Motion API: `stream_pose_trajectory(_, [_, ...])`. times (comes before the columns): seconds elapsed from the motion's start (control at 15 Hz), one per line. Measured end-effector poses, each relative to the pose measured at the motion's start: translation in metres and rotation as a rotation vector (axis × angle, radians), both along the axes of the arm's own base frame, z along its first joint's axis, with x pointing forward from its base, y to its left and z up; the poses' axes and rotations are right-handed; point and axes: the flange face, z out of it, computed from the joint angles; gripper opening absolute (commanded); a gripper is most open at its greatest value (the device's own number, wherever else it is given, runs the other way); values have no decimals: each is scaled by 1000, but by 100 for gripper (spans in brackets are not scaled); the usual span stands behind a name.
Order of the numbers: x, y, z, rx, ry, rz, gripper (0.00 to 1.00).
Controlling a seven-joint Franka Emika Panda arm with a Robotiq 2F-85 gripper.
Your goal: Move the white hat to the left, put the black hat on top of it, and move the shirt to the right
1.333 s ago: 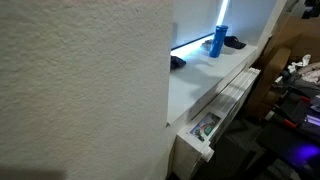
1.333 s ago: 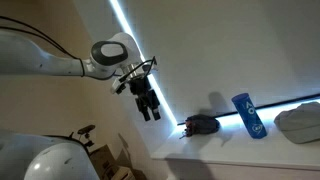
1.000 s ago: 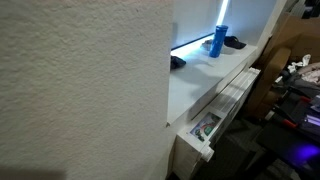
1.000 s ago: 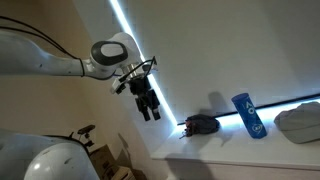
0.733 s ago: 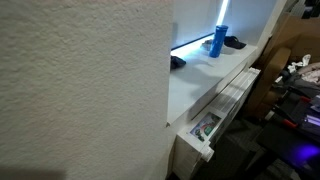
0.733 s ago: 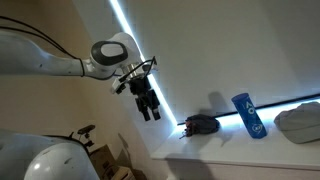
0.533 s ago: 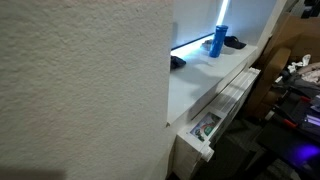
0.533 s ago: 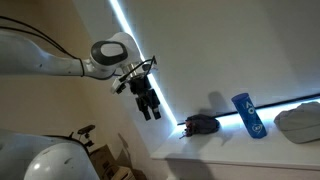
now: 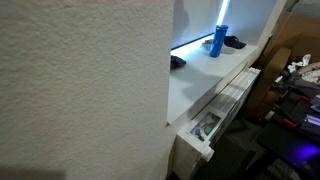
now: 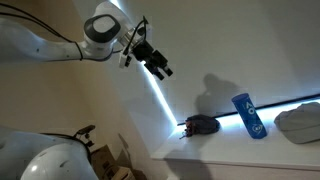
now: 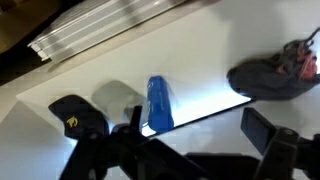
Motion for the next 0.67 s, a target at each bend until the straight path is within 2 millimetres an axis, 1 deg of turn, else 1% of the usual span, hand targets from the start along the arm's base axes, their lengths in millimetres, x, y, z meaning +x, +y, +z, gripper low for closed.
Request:
stream_pose_trajectory(0.07, [9,-21,8,-1,-54,-46,100])
stream_pose_trajectory(0.13, [17,-45,9,1,-91,-99,100])
stream_pose_trajectory(0.2, [25,-71,3,7,-109,-157,100])
stream_pose_trajectory(0.27, [30,-95,-7,18,-105,-213,100])
stream_pose_trajectory(0.33, [35,-115,-19,26,-90,-253,100])
stream_pose_trajectory(0.4, [40,-126,-28,30,-77,-272,100])
stream_pose_trajectory(0.47, [43,-130,-31,31,-69,-281,100])
stream_pose_trajectory(0.67, [46,-127,-28,31,-74,-286,100])
